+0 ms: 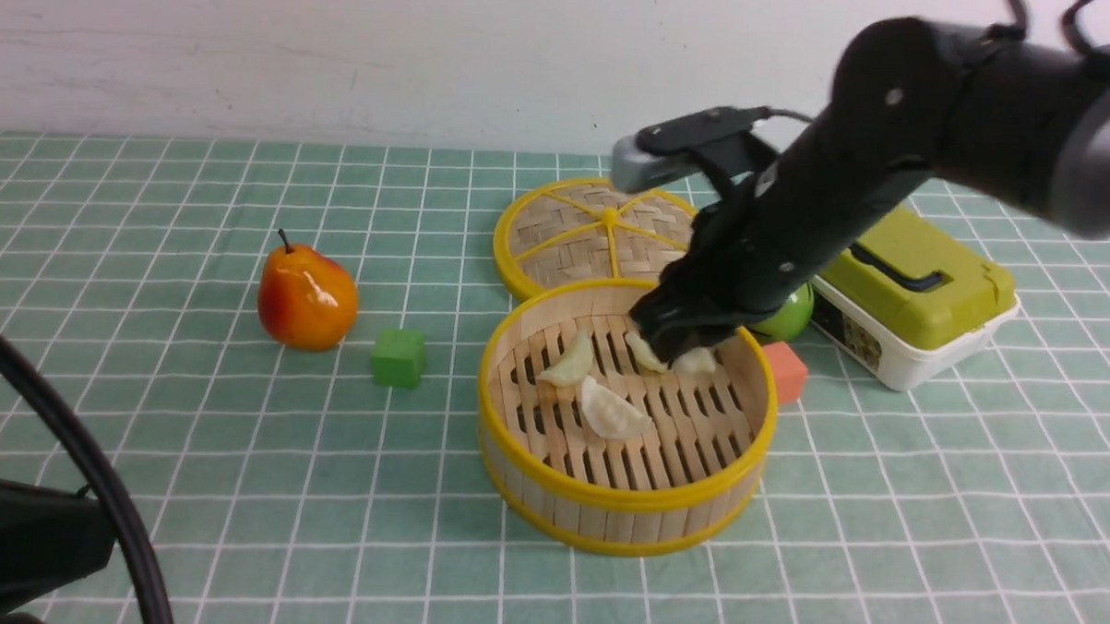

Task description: Put the dumplings into the steamer on the table with the blue tablecloth.

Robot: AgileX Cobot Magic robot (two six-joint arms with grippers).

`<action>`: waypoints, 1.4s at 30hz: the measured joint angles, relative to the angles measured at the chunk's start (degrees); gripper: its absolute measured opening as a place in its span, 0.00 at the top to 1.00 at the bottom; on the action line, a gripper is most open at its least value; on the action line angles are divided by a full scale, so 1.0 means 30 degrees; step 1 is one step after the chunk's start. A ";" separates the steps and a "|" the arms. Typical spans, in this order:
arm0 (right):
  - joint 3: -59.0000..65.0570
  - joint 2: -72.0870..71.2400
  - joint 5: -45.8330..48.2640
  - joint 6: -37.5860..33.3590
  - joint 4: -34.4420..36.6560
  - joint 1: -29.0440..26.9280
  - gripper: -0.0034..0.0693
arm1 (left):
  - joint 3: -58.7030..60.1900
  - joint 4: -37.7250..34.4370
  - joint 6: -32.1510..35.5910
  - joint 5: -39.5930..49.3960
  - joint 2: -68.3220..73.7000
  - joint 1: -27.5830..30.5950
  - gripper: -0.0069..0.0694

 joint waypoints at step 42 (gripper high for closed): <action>0.7796 -1.2556 -0.4792 0.3479 -0.3394 0.0343 0.95 | 0.8542 -0.0578 -0.1332 -0.8080 -0.8433 0.0000 0.83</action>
